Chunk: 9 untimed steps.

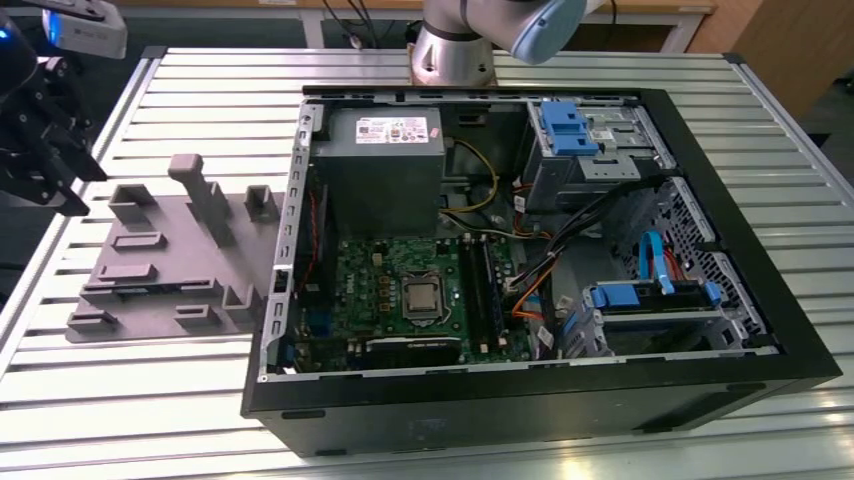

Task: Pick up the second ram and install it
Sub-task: 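Pick up the second ram and move it above second insertion slot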

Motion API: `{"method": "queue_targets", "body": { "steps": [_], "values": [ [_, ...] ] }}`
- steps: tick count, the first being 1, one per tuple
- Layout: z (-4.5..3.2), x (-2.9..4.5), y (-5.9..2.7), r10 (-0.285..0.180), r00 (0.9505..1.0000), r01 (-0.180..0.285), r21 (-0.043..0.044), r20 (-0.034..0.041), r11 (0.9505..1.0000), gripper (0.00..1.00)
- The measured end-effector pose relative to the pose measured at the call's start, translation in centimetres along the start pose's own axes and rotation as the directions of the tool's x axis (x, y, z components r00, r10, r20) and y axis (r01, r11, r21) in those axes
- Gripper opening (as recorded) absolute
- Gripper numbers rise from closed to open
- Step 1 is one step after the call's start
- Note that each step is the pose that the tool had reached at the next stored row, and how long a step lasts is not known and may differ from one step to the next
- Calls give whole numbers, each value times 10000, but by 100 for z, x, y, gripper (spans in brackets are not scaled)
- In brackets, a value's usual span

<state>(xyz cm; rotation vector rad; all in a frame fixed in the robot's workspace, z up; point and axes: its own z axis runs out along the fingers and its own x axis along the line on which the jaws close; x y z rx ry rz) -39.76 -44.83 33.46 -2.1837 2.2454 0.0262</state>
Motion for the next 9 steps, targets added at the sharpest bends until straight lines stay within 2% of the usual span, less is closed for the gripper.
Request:
{"method": "queue_targets", "body": {
  "steps": [9],
  "values": [
    [162, 4, 21, 67, 10000, -67, 1, -1, 10000, 47]
  ]
}}
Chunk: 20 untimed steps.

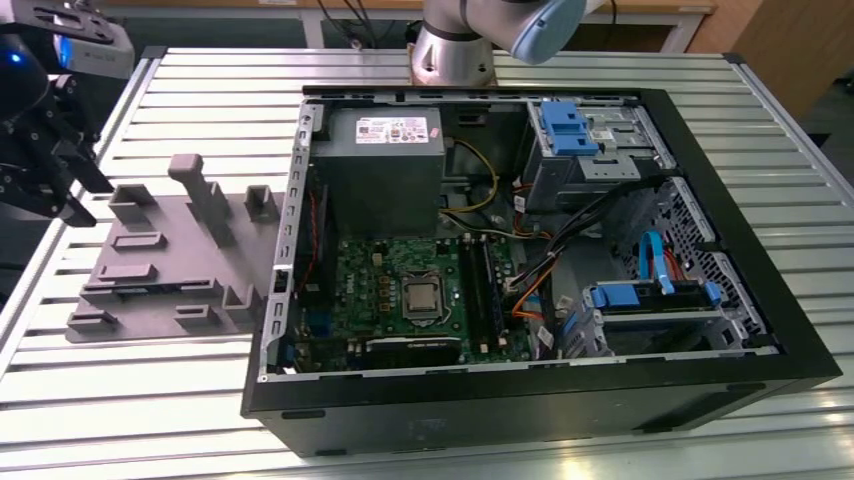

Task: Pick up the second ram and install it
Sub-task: 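Pick up the second ram and move it above second insertion slot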

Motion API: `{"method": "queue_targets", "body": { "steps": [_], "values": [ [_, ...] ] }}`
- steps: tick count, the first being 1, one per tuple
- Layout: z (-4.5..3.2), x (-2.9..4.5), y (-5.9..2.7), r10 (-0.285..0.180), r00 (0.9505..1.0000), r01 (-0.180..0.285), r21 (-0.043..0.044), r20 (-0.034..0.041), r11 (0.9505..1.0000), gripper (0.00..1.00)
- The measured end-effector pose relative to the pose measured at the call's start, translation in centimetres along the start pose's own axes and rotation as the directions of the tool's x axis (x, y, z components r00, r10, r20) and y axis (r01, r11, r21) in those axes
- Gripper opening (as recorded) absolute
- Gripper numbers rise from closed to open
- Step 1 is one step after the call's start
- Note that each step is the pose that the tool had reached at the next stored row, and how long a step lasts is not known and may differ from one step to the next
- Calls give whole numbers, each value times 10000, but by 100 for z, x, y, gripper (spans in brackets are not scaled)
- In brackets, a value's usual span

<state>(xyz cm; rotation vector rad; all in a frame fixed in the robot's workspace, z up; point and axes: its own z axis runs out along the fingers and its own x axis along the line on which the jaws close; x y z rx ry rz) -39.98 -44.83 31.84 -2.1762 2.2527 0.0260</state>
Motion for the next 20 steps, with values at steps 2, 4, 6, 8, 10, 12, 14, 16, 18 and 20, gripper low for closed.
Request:
{"method": "queue_targets", "body": {
  "steps": [2, 4, 6, 8, 10, 12, 14, 16, 18, 20],
  "values": [
    [36, 1, 0, 0, 10000, 0, 0, 0, 10000, 47],
    [63, 1, 0, 0, 10000, 0, 0, 0, 10000, 47],
    [87, 2, 0, 0, 10000, 0, -1, 0, 10000, 47],
    [116, 2, 0, 0, 10000, 0, 0, 0, 10000, 47],
    [147, 3, -1, 0, 10000, 0, 0, 0, 10000, 47],
    [175, 3, -1, 0, 10000, 0, 0, 0, 10000, 47],
    [199, 4, -1, 0, 10000, 0, 1, 1, 10000, 47],
    [227, 5, 0, 2, 10000, -2, 0, 1, 10000, 47],
    [257, 12, 0, 1, 10000, -1, 0, 0, 10000, 47],
    [294, 17, -1, 0, 10000, 0, -1, -1, 10000, 47]
  ]
}}
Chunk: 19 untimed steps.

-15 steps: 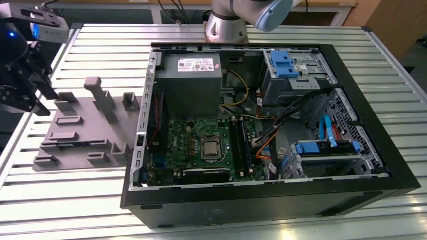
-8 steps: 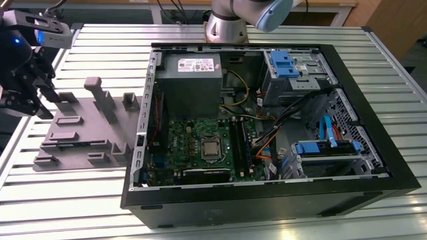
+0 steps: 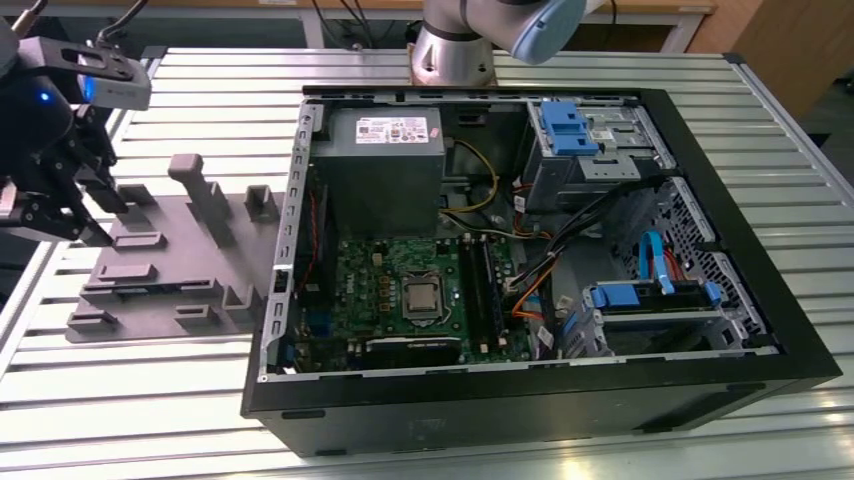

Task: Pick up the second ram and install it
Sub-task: 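Pick up the second ram and move it above second insertion slot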

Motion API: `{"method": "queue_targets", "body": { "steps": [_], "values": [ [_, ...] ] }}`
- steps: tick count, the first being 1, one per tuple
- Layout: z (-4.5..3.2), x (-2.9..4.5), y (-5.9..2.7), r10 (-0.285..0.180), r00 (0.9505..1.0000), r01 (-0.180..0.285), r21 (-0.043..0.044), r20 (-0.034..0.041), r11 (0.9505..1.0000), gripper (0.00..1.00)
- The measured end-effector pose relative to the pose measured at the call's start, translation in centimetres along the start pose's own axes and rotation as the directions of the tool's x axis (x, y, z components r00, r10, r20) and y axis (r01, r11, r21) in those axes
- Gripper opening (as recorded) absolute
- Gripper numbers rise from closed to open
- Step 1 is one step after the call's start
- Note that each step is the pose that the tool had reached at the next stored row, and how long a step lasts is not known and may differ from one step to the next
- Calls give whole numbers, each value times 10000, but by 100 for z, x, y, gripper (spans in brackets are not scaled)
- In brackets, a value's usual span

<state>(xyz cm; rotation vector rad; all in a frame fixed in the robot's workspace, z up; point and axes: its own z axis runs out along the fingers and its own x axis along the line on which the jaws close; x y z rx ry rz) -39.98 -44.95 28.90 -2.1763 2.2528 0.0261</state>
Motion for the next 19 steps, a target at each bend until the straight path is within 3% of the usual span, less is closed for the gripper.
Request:
{"method": "queue_targets", "body": {
  "steps": [7, 19],
  "values": [
    [127, 26, -1, -265, 9996, 265, -4, -1, 9996, 47],
    [292, 34, 4, -270, 9996, 270, -4, -1, 9996, 47]
  ]
}}
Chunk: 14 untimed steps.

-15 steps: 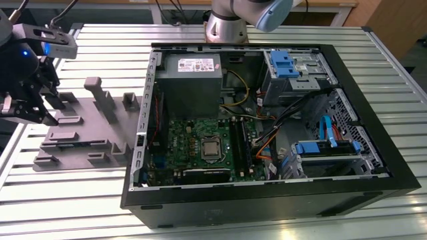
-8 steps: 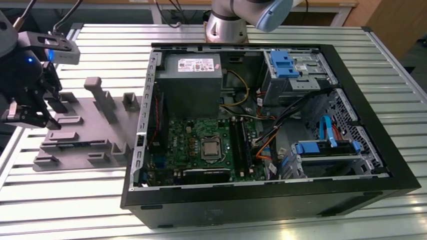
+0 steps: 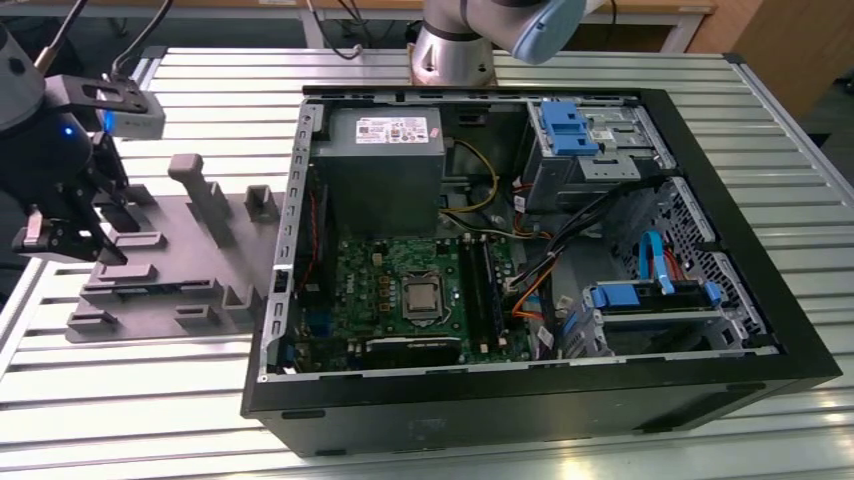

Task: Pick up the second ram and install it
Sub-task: 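Pick up the second ram and move it above second insertion slot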

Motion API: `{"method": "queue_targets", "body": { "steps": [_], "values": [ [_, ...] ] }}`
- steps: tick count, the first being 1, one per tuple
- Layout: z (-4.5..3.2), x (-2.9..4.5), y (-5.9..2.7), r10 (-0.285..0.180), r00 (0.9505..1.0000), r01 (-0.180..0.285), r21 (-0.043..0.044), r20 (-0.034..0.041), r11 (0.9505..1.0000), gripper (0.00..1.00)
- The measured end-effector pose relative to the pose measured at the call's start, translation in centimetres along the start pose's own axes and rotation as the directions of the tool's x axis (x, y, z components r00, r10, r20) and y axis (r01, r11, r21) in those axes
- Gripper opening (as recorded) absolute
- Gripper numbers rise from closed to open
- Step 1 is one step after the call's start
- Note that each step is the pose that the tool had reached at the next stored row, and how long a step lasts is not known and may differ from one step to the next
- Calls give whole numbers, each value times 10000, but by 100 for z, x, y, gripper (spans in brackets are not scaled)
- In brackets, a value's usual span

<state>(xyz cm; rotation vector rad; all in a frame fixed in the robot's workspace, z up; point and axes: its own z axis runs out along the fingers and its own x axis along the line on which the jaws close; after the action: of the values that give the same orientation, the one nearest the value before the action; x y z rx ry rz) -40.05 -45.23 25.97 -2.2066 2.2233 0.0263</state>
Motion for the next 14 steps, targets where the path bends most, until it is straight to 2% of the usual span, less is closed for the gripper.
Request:
{"method": "queue_targets", "body": {
  "steps": [14],
  "values": [
    [216, 9, 1, -1, 10000, 1, -7, -1, 10000, 47]
  ]
}}
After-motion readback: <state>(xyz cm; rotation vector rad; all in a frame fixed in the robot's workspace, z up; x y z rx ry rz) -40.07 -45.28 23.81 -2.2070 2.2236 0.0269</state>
